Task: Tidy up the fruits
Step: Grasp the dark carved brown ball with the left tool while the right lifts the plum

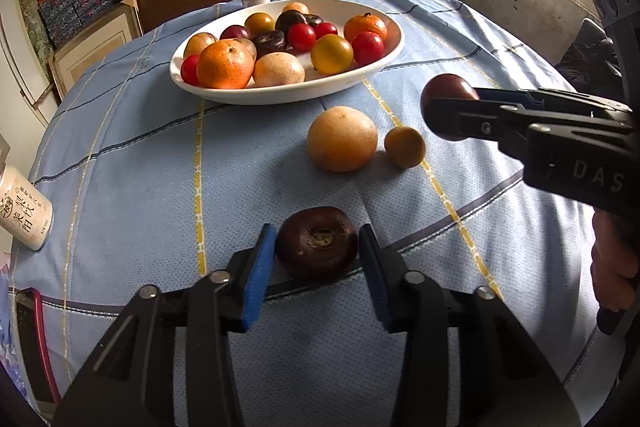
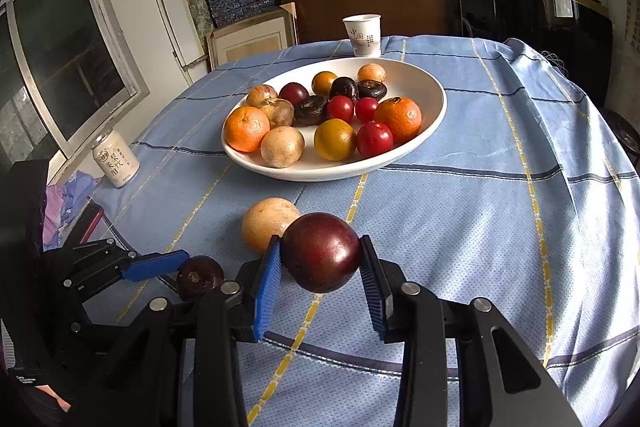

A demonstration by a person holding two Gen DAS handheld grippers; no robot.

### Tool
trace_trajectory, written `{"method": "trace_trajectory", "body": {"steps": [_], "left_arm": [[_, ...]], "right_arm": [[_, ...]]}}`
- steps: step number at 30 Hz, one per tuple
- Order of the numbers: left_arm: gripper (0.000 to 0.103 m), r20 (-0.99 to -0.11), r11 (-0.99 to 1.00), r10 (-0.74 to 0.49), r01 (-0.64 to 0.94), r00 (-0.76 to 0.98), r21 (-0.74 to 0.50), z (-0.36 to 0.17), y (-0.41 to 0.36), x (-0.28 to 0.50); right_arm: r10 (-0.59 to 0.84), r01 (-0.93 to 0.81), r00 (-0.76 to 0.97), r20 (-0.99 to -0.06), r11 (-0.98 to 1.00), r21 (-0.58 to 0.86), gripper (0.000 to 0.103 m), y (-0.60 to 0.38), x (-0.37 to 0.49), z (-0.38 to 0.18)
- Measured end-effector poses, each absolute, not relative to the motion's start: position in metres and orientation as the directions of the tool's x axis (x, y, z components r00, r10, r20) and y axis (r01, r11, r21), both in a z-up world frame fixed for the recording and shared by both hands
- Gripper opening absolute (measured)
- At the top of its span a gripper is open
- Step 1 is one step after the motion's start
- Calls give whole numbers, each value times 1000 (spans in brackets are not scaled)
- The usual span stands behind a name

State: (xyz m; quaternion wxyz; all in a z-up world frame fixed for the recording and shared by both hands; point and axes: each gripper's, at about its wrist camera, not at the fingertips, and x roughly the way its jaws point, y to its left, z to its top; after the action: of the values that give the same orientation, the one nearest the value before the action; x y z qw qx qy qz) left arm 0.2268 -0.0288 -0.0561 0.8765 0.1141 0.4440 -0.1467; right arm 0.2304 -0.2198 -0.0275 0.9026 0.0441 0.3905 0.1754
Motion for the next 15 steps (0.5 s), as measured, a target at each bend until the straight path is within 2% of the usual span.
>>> {"method": "trace_trajectory", "body": {"steps": [9, 15], "left_arm": [[42, -805, 929, -161, 362, 570, 70, -54, -28, 225], [42, -769, 940, -188, 339, 611, 39, -41, -20, 218]], "right_arm": [[352, -280, 639, -684, 935, 220, 39, -222, 230, -27], [351, -281, 662, -663, 935, 214, 39, -224, 227, -23]]}}
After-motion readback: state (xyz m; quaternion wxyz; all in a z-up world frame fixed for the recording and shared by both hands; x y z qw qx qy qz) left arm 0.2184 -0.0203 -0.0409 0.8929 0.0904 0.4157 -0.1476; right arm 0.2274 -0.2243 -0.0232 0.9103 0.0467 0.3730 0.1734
